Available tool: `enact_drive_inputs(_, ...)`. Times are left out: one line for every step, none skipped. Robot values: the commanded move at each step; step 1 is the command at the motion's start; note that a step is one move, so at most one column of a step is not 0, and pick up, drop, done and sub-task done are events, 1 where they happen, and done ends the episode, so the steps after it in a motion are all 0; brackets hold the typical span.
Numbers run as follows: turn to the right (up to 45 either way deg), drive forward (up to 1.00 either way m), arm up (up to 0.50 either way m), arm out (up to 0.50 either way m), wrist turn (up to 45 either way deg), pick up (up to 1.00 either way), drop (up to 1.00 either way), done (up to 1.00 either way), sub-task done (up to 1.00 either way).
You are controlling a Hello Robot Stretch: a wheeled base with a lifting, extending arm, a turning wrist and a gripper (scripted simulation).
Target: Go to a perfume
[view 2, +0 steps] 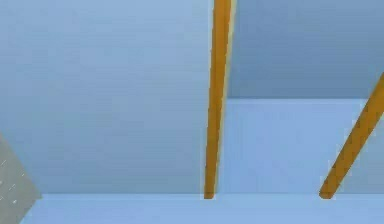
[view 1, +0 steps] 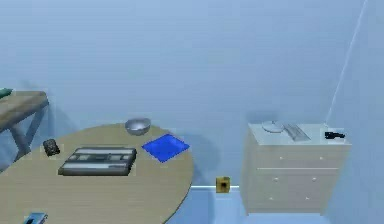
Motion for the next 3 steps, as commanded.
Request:
enact_drive_inputs(45.0,0.00,0.00,0.00,0.0,0.00,0.00,0.00,0.00)
enact_drive_inputs(45.0,0.00,0.00,0.00,0.0,0.00,0.00,0.00,0.00)
enact_drive_inputs(42.0,0.00,0.00,0.00,0.0,0.00,0.00,0.00,0.00)
